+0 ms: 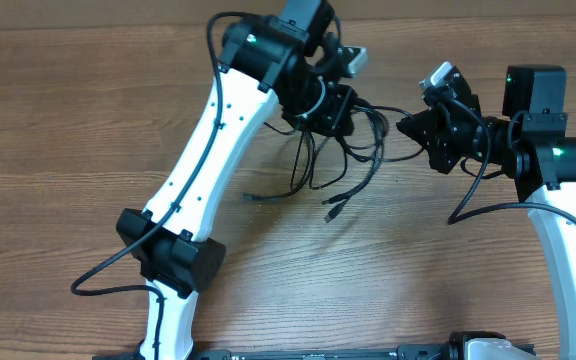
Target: Untangle cables
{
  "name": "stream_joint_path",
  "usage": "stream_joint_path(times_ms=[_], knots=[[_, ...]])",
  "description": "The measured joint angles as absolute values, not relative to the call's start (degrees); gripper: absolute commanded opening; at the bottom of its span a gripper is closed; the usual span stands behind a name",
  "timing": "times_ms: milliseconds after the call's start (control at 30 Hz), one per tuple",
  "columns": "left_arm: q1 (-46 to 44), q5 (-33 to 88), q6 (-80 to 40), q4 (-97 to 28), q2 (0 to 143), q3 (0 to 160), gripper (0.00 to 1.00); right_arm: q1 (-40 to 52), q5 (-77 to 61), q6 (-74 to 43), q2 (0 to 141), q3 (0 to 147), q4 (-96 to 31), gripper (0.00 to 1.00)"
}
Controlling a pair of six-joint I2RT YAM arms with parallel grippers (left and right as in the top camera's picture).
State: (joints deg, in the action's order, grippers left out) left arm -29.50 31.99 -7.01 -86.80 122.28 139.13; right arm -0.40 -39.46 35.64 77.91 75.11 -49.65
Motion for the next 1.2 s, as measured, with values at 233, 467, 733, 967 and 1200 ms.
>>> stream_joint_path(times_ms=[233,467,733,967,1200], knots=[[-26.83,31.24,-7.6,-88.27,122.28,139.13,0.04,-1.37,-38.92,32.21,77.91,75.11,-48.86,0.12],[-27.07,32.34,-7.35,-88.29,122.28,139.13,0.04,-1.54,-39.24,32.64,77.91,75.11,-48.99,0.57],[-31.07,32.58,-7.31,-85.67,122.28,139.13,0.04,-1.52,-42.63,35.92,77.91,75.11,-49.82,0.64],[-34.65,32.97,-7.29,-84.9,122.28,139.13,0.04,-1.52,-43.05,37.52,77.91,75.11,-50.11,0.46],[-35.18,37.17,-6.0,-84.38,122.28,139.13,0.04,-1.52,-43.07,37.71,77.91,75.11,-50.13,0.3]])
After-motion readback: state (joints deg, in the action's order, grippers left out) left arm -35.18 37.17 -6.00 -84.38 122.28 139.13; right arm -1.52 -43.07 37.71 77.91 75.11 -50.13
